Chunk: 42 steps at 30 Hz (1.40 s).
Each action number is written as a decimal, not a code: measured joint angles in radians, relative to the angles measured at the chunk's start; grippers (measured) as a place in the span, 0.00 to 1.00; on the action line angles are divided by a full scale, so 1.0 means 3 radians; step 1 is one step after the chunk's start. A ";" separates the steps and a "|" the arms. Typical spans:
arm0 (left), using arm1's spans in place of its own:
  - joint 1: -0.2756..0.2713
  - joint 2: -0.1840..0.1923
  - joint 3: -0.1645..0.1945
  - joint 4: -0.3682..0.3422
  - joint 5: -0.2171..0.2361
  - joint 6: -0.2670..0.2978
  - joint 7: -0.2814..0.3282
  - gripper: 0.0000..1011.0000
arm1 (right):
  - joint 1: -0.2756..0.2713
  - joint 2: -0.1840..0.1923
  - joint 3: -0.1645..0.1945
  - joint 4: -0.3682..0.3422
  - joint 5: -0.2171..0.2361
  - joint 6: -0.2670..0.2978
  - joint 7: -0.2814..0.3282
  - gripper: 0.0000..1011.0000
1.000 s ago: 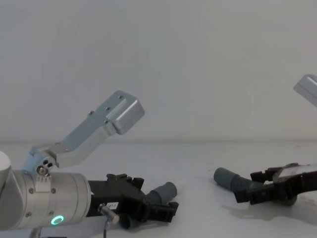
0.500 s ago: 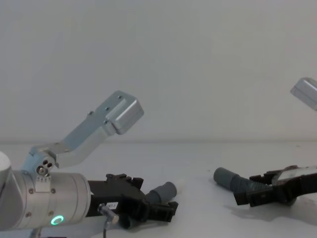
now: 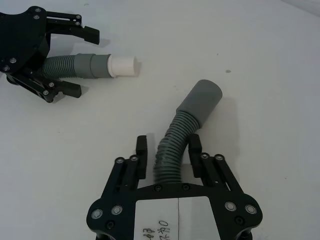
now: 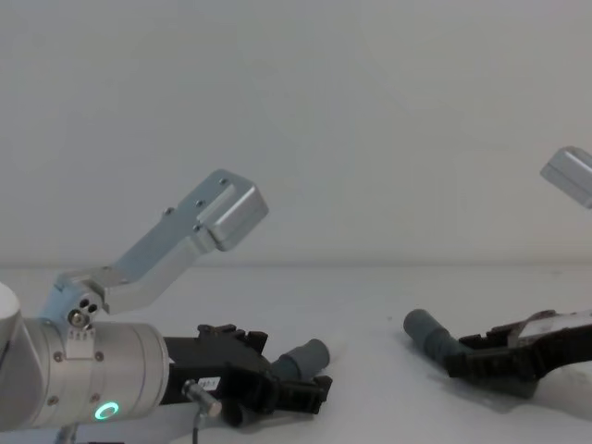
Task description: Use both hands to pick up one end of the pipe from the table, align the ends, and insert them.
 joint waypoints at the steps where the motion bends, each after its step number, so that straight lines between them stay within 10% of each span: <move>1: 0.0000 0.0000 0.0000 0.0000 0.0000 0.0000 0.0000 0.99 | 0.0000 0.0000 0.0000 0.0000 0.0000 0.0000 0.0000 0.45; 8: 0.0001 -0.0002 -0.0003 0.0002 0.0002 0.0001 0.0001 0.96 | 0.0003 0.0000 -0.0004 0.0000 -0.0002 0.0002 -0.0003 0.27; 42: 0.0001 -0.0002 -0.0004 0.0002 0.0005 0.0002 0.0004 0.78 | 0.0003 0.0000 -0.0007 0.0000 -0.0004 0.0004 -0.0004 0.27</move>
